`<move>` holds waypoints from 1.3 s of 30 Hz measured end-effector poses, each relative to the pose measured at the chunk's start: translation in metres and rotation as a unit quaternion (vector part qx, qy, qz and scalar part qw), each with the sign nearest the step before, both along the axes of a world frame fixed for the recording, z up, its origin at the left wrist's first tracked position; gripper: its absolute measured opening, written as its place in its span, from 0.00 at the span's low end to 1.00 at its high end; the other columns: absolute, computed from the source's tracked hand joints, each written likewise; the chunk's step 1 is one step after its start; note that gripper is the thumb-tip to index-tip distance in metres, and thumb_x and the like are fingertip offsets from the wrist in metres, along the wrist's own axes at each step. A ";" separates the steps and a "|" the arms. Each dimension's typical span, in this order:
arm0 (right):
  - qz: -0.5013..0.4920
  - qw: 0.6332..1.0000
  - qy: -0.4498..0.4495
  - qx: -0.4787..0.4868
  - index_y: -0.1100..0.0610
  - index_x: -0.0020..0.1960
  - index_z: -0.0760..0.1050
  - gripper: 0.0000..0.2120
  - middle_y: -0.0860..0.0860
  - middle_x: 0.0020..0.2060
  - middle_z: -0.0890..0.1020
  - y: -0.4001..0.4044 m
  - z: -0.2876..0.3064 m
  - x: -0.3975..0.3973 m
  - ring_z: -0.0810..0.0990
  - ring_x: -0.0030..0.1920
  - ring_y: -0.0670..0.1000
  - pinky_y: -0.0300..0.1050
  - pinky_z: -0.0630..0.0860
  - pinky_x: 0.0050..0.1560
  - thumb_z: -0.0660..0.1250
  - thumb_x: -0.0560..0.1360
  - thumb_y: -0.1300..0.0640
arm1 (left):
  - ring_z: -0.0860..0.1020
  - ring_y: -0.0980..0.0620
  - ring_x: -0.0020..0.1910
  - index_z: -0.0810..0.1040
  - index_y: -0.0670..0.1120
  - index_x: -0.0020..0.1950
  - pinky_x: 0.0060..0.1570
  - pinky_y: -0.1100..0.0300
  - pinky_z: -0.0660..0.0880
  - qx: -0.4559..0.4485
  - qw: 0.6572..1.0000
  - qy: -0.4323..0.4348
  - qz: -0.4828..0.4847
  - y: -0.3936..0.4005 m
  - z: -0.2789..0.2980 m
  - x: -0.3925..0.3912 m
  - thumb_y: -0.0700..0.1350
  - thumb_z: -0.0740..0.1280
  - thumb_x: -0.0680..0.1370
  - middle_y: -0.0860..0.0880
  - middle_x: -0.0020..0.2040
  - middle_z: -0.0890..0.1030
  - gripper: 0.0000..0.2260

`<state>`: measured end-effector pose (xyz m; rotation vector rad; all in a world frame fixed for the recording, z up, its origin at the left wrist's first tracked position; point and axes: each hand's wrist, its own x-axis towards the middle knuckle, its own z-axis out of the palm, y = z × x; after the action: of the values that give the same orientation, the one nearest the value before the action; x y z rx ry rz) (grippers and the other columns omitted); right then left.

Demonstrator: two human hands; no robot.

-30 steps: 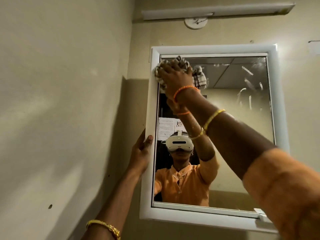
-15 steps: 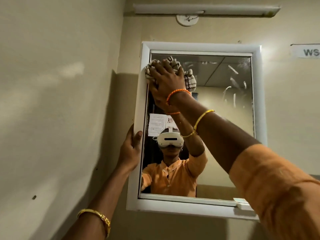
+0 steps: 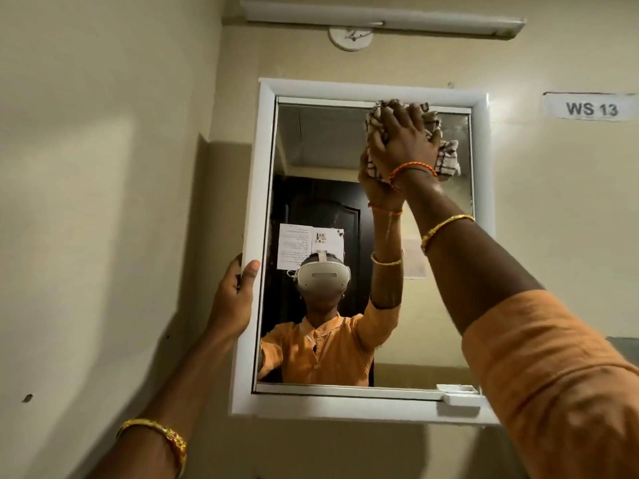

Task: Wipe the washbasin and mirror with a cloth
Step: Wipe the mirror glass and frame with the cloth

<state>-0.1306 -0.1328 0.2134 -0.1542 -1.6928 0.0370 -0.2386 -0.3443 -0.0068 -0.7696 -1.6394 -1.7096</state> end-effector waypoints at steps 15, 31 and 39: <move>-0.002 0.967 -0.091 0.236 0.48 0.72 0.61 0.26 0.49 0.75 0.61 -0.112 -0.060 -0.049 0.55 0.75 0.55 0.67 0.49 0.70 0.57 0.75 0.47 | 0.71 0.51 0.22 0.71 0.42 0.53 0.21 0.61 0.70 0.044 0.998 -0.035 -0.036 0.007 -0.002 -0.005 0.65 0.58 0.75 0.47 0.28 0.72 0.25; 0.089 0.973 -0.039 0.208 0.53 0.69 0.65 0.22 0.55 0.59 0.78 -0.105 0.053 -0.002 0.75 0.61 0.60 0.58 0.67 0.62 0.61 0.75 0.56 | 0.78 0.43 0.56 0.60 0.56 0.73 0.57 0.46 0.76 0.019 0.993 -0.090 -0.069 -0.016 0.044 0.009 0.48 0.62 0.80 0.44 0.60 0.78 0.23; 0.045 0.968 -0.077 0.236 0.49 0.63 0.73 0.17 0.51 0.63 0.76 -0.109 -0.034 -0.040 0.71 0.65 0.56 0.60 0.61 0.63 0.58 0.75 0.53 | 0.80 0.39 0.48 0.69 0.41 0.68 0.51 0.47 0.79 0.006 0.994 -0.089 -0.063 -0.009 0.076 0.009 0.55 0.56 0.81 0.34 0.55 0.79 0.22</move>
<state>-0.1703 -0.2418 0.1794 0.2832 -1.8145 -0.3156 -0.2297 -0.3532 0.0692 -0.7477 -1.7283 -1.9234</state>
